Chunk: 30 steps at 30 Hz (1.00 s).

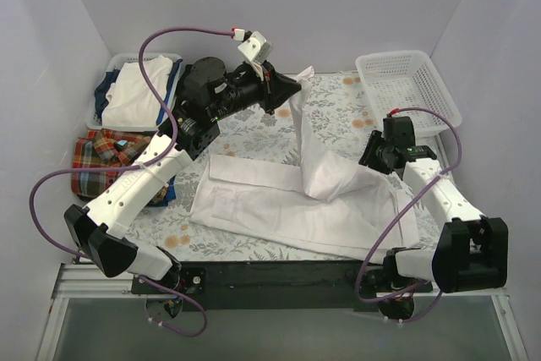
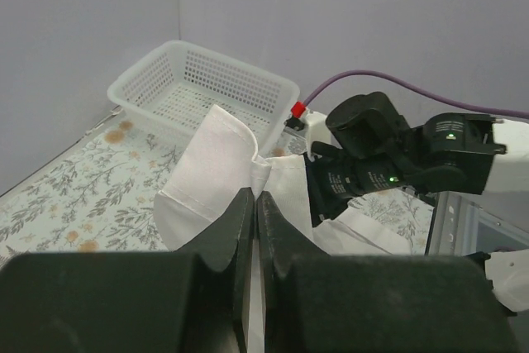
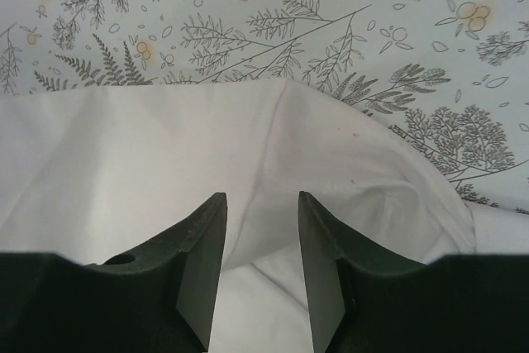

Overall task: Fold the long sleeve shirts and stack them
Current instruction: Fold the shirt

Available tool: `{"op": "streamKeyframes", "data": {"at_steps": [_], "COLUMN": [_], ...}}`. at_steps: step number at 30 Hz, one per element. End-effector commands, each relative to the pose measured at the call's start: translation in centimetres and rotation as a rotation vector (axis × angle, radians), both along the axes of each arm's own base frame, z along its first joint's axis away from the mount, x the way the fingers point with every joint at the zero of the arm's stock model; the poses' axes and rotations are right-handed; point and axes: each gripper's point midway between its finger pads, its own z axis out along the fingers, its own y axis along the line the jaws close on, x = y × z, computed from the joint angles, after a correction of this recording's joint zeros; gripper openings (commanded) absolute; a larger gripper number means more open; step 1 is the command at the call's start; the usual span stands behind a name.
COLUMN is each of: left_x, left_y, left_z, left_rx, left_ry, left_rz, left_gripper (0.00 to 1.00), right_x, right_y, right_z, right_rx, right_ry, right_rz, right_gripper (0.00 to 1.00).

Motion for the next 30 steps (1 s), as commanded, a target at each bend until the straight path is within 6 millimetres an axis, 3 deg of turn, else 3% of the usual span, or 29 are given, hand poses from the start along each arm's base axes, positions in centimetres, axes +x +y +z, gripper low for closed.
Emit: {"op": "streamKeyframes", "data": {"at_steps": [1,9,14,22,27,30], "left_x": [-2.0,-1.4,-1.1,-0.3,0.2,0.2], "left_y": [0.5,0.6,0.3,0.1,0.1,0.1], "left_z": [2.6,2.7,2.3,-0.2,-1.4,-1.5], "left_rx": [-0.041,-0.043,-0.033,0.005,0.03,0.036], "left_ry": [-0.038,-0.041,-0.037,0.001,0.019,0.018], "left_rz": [-0.056,-0.033,-0.031,-0.012,0.004,0.004], "left_gripper": [0.0,0.0,0.0,0.0,0.0,0.0], "right_x": [1.5,-0.6,-1.5,-3.5,-4.4,-4.4], "right_y": [2.2,1.1,1.7,2.5,2.2,1.8], "right_z": [0.3,-2.1,-5.8,-10.9,-12.1,-11.6], "right_rx": [0.059,0.028,0.043,0.066,0.043,0.026], "right_ry": [0.002,0.064,0.179,0.394,0.456,0.45], "right_rz": [0.057,0.0,0.023,0.059,0.059,0.033], "right_gripper": [0.46,0.36,0.3,0.27,0.25,0.24]}}
